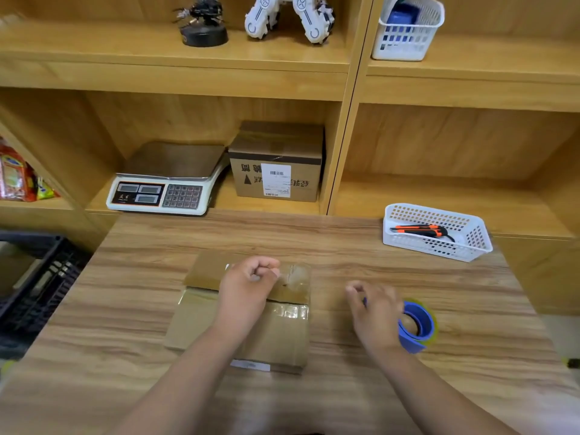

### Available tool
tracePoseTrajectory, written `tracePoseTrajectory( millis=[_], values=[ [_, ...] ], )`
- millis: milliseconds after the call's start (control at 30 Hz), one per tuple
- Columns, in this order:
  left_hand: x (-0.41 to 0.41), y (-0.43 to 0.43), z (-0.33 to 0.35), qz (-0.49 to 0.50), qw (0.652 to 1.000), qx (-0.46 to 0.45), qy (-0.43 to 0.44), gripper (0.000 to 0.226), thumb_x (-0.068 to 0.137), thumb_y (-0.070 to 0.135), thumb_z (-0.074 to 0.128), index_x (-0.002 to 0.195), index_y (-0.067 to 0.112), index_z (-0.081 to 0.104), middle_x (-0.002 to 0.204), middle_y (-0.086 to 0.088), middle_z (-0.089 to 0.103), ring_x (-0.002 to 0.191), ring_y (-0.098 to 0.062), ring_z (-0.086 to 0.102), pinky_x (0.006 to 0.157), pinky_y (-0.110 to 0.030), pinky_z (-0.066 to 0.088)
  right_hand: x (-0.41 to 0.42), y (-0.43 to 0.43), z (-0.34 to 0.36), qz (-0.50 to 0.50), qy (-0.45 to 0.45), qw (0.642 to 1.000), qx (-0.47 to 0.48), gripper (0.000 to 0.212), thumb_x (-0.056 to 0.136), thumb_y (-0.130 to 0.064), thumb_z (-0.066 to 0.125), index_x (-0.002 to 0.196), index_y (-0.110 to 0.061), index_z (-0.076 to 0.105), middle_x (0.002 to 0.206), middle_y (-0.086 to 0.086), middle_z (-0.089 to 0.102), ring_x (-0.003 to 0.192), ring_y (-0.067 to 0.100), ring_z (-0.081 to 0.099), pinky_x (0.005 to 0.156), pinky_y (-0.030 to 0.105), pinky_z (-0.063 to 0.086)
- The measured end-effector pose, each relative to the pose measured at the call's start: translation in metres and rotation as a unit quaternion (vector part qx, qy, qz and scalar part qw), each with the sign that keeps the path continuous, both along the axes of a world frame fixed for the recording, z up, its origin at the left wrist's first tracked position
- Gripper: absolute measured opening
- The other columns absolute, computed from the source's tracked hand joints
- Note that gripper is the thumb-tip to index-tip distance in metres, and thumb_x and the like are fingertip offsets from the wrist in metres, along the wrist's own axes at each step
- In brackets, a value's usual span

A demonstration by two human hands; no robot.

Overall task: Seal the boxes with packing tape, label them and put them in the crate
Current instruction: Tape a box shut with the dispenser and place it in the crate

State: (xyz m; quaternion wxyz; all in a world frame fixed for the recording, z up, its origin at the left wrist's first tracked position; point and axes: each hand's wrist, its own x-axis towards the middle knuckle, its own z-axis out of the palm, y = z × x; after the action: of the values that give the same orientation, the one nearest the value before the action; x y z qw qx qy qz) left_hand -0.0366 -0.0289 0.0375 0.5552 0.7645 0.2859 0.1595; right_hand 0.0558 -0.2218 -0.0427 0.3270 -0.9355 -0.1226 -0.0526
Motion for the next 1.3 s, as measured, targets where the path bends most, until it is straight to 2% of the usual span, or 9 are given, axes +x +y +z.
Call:
tracePoseTrajectory(
  millis=[100,233,400,533,733,833,933,1100,1300],
  values=[
    [0.002,0.01,-0.002,-0.004,1.0,-0.009,0.011,0.016,0.083,0.012,0.066,0.081,0.029,0.069,0.069,0.008,0.067,0.081,-0.002,0.062,0.071,-0.007,0.041,-0.012,0.044,0.027,0.067,0.161,0.967,0.188,0.054,0.079,-0.062,0.033,0.081,-0.024,0.071,0.081,-0.012,0.068,0.093,0.01,0.053,0.087,0.008,0.029],
    [0.005,0.023,-0.007,-0.018,0.999,0.017,0.034,0.017,0.082,0.018,0.067,0.079,0.035,0.066,0.071,0.011,0.067,0.087,-0.011,0.062,0.081,-0.027,0.047,-0.021,0.073,0.051,0.039,0.257,0.906,0.333,0.016,0.086,-0.019,0.062,0.072,-0.015,0.067,0.071,-0.004,0.066,0.068,0.003,0.058,0.067,0.012,0.045],
    [0.012,0.032,-0.01,-0.041,0.998,0.007,0.042,0.016,0.083,0.018,0.065,0.085,0.034,0.065,0.077,0.011,0.068,0.078,-0.009,0.063,0.072,-0.023,0.045,-0.018,0.085,0.052,-0.025,0.275,0.885,0.374,0.018,0.081,0.001,0.066,0.069,-0.011,0.066,0.059,-0.006,0.064,0.055,0.003,0.054,0.055,0.011,0.044],
    [0.021,0.035,-0.015,-0.021,0.998,0.017,0.064,0.019,0.083,0.016,0.062,0.085,0.034,0.065,0.073,0.015,0.068,0.064,-0.005,0.06,0.06,-0.023,0.042,-0.009,0.092,0.05,-0.04,0.263,0.905,0.333,0.018,0.081,-0.002,0.067,0.067,-0.013,0.068,0.061,-0.004,0.066,0.055,0.003,0.054,0.057,0.014,0.046],
    [0.037,0.038,-0.035,-0.012,0.99,0.064,0.127,0.025,0.083,0.012,0.056,0.101,0.025,0.067,0.073,0.02,0.065,0.071,0.002,0.056,0.06,-0.007,0.036,0.001,0.107,0.03,-0.074,0.228,0.956,0.167,0.018,0.077,-0.025,0.069,0.06,-0.027,0.067,0.059,-0.014,0.066,0.064,0.006,0.061,0.093,0.045,0.045],
    [0.041,0.042,-0.044,-0.045,0.982,0.101,0.154,0.029,0.084,0.012,0.056,0.108,0.025,0.068,0.097,0.013,0.068,0.079,-0.002,0.057,0.059,-0.001,0.033,0.001,0.108,0.02,-0.078,0.173,0.976,0.11,0.019,0.079,-0.025,0.067,0.061,-0.024,0.065,0.056,-0.012,0.061,0.076,0.005,0.056,0.092,0.043,0.042],
    [0.043,0.043,-0.05,-0.061,0.977,0.138,0.153,0.03,0.084,0.009,0.059,0.11,0.019,0.069,0.114,0.003,0.06,0.089,-0.004,0.053,0.071,-0.003,0.029,-0.001,0.106,0.012,-0.058,0.115,0.989,0.072,0.014,0.08,-0.024,0.069,0.068,-0.025,0.062,0.058,-0.012,0.057,0.077,-0.005,0.043,0.09,0.03,0.031],
    [0.042,0.045,-0.055,-0.071,0.971,0.159,0.162,0.032,0.084,0.01,0.061,0.115,0.017,0.066,0.117,0.0,0.052,0.095,-0.008,0.052,0.078,-0.006,0.029,-0.002,0.108,0.004,-0.023,0.054,0.998,0.024,0.027,0.078,-0.023,0.071,0.09,-0.03,0.048,0.063,-0.011,0.057,0.082,0.007,0.042,0.076,0.023,0.017],
    [0.043,0.044,-0.057,-0.101,0.957,0.192,0.192,0.036,0.084,0.009,0.059,0.119,0.016,0.063,0.117,0.0,0.047,0.098,-0.013,0.054,0.078,-0.008,0.029,-0.005,0.107,-0.001,0.02,-0.057,0.996,-0.062,0.031,0.063,-0.016,0.081,0.081,-0.02,0.056,0.056,-0.012,0.051,0.07,0.018,0.052,0.067,0.029,0.018]
  ],
)
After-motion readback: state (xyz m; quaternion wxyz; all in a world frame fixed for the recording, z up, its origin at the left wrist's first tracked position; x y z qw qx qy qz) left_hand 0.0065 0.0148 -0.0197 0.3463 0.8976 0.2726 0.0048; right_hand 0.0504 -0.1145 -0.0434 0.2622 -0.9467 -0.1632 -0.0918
